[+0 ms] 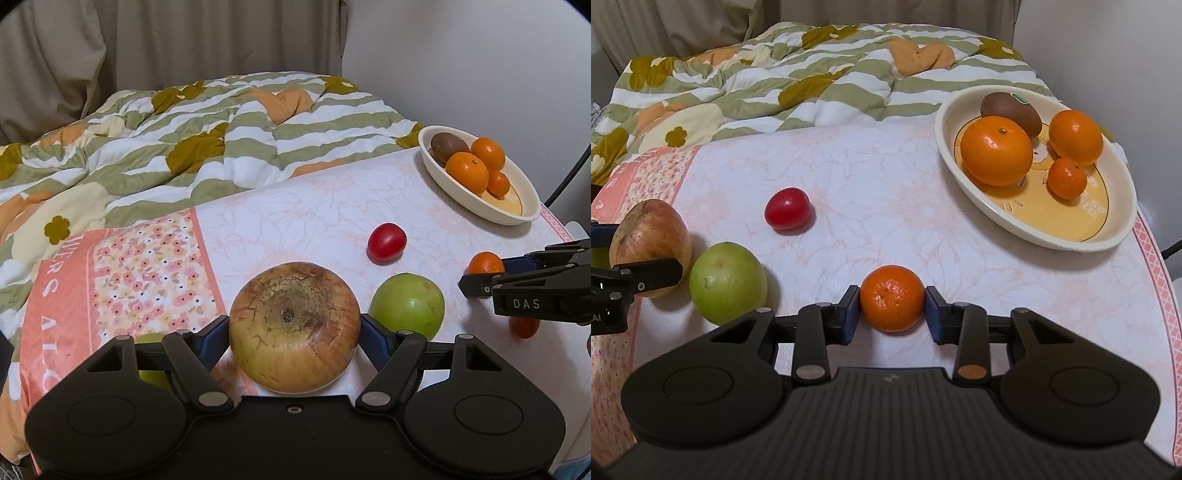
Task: Organize fruits
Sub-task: 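Grasp the large brown apple with the left tool while the right tool grasps a tangerine, then carry the apple with the left tool while the right tool carries the tangerine to the bowl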
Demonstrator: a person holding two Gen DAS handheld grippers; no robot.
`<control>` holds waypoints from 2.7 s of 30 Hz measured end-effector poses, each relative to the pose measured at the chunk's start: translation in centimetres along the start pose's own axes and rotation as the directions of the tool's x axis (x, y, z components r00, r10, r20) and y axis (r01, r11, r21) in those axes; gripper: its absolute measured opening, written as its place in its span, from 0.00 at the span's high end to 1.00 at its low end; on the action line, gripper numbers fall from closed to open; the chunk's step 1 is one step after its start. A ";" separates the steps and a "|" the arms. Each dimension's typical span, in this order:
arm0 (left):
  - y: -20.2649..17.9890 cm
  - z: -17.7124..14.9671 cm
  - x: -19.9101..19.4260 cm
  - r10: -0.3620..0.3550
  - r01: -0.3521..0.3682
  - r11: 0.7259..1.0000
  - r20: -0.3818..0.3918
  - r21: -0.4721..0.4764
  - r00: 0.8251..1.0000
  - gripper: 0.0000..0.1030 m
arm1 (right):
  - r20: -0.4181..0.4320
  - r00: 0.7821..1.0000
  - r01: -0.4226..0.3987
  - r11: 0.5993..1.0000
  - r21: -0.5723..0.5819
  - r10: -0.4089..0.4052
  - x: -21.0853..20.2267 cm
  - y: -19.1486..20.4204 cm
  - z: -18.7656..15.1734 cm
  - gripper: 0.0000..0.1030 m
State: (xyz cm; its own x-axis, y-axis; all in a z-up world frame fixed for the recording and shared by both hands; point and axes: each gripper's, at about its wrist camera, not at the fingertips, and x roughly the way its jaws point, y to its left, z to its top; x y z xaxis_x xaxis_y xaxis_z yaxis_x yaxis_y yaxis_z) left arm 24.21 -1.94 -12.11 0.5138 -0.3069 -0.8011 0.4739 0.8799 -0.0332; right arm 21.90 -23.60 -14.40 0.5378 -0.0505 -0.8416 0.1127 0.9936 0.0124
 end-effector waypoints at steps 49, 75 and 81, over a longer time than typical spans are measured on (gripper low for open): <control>-23.6 5.4 -9.0 0.083 -0.053 0.992 0.266 -0.117 0.960 0.25 | 0.184 0.969 -0.146 0.982 -0.120 0.167 -15.7 -21.5 -1.4 0.49; -26.8 10.5 6.9 0.047 -0.060 0.994 0.133 0.094 0.990 0.25 | 0.109 0.986 -0.128 0.992 0.014 0.126 -5.5 -26.3 4.5 0.49; -27.1 10.7 7.6 0.055 -0.067 0.993 0.116 0.102 0.992 0.24 | 0.106 0.988 -0.118 0.993 0.030 0.114 -5.3 -26.8 5.0 0.49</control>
State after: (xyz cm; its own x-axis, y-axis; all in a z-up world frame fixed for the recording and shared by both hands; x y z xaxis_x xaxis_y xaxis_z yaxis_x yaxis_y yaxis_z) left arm 22.98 -31.98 -10.92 0.6187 -0.2980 -0.7269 0.5086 0.8571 0.0815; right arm 20.22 -50.44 -7.59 0.6323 0.0525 -0.7729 0.0737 0.9891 0.1275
